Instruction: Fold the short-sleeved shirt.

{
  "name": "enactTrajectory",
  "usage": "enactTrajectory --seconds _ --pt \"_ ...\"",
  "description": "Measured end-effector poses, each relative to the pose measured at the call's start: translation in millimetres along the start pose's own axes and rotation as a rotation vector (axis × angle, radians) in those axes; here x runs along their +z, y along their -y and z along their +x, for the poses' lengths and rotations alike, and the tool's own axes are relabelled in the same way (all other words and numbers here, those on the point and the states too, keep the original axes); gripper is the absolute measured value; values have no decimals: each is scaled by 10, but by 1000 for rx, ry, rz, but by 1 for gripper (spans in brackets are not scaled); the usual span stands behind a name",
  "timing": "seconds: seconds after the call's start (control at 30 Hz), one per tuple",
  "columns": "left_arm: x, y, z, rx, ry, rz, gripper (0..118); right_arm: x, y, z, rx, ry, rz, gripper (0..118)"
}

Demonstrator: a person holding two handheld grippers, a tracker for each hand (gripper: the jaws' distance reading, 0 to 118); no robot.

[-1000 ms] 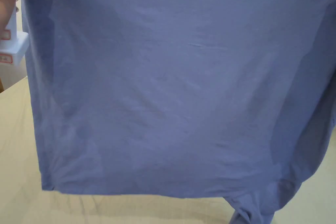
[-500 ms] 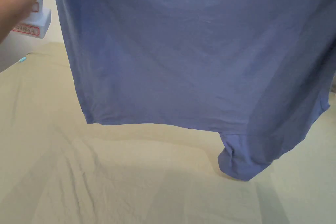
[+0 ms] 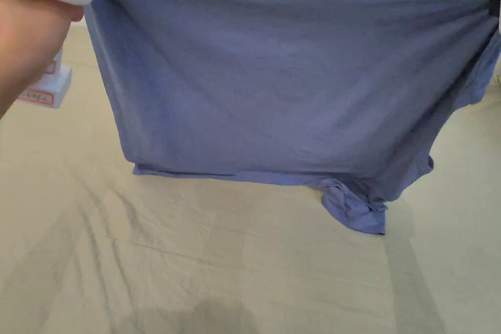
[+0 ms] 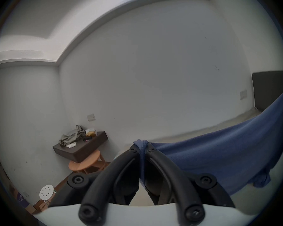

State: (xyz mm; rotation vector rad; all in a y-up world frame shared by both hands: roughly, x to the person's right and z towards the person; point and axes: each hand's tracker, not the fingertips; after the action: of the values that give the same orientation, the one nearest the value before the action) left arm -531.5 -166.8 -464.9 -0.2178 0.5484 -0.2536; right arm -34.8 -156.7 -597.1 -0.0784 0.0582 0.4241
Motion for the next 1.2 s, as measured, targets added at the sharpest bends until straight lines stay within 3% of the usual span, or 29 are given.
enactTrajectory --seconds 0.13,0.37,0.57,0.7,0.9,1.07,1.2 --pt "131 690 97 -14 55 -83 3 214 647 -175 -10 -79 -85 4" --pt "1010 1861 61 14 172 -281 3 1167 1772 -350 18 -204 -252 4" --pt "1924 2718 -15 -136 215 -433 3 2213 2568 -376 40 -281 -376 4" --pt "2428 3274 -79 -184 278 -577 3 2786 2941 -336 -71 -337 -534 4" --pt "3055 3758 -164 -221 315 -738 3 3390 3286 -219 -131 -371 -708 4" --pt "3363 3934 -222 -281 339 -767 3 3643 3421 -91 -172 -383 -808 4" --pt "3421 3994 -258 -305 357 -805 3 3699 3514 -72 -147 -404 -908 4"
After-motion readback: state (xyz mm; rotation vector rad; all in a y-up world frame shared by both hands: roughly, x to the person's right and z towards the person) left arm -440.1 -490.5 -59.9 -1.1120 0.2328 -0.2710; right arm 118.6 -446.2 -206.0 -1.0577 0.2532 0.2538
